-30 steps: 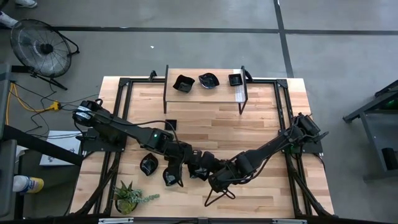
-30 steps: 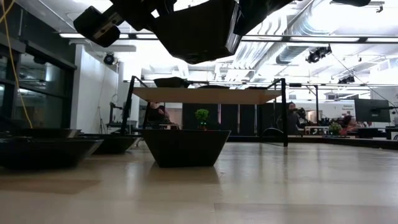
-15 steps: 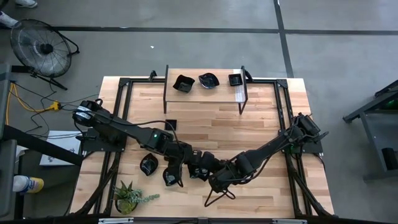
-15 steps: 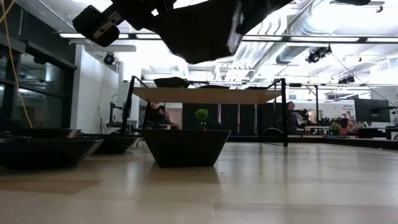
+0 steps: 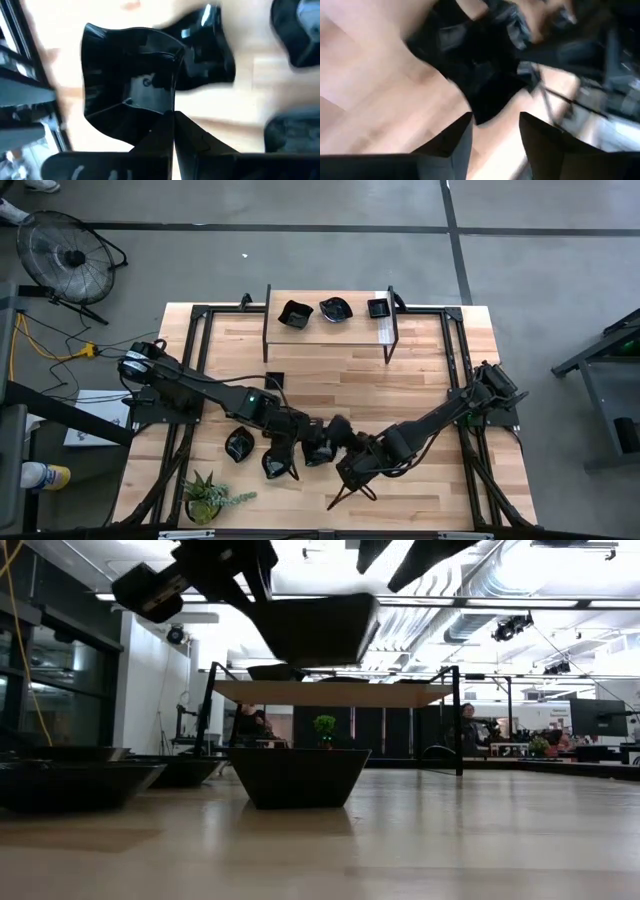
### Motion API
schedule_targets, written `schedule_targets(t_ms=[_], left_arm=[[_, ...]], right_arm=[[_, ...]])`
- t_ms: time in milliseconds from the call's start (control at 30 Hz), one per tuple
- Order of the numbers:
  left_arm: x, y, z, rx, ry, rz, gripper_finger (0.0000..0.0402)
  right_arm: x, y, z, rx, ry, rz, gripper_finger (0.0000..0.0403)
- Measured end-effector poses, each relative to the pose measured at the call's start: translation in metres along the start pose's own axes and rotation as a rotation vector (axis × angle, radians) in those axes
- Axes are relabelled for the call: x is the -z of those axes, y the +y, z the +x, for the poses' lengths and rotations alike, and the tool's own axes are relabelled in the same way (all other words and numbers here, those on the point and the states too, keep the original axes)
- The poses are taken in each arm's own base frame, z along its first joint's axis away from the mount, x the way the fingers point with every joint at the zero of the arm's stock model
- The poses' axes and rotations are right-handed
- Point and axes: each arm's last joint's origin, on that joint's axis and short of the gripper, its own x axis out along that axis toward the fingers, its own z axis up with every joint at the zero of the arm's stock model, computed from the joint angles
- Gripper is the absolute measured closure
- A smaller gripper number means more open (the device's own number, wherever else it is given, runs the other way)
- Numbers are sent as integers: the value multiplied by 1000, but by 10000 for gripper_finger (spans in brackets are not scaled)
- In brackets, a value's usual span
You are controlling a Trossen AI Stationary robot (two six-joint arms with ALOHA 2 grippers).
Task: Pick & Place Mini shaped plates
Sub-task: Stack the black distorted square plate on top of the black distorted square plate on the shelf
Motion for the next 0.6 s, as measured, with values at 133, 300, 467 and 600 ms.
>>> schedule_targets(t_ms=[133, 300, 467, 600], left_arm=[[4, -3, -4, 26, 70, 2, 401], [13, -5, -15, 34, 109, -21, 401], [35, -6, -29, 43, 147, -85, 401], [60, -8, -47, 41, 182, -152, 401]], right_arm=[[7, 2, -20, 80, 46, 69, 228], [24, -2, -47, 64, 37, 354, 230], [41, -6, -55, -25, 78, 682, 246], [44, 1, -44, -71, 119, 759, 262]])
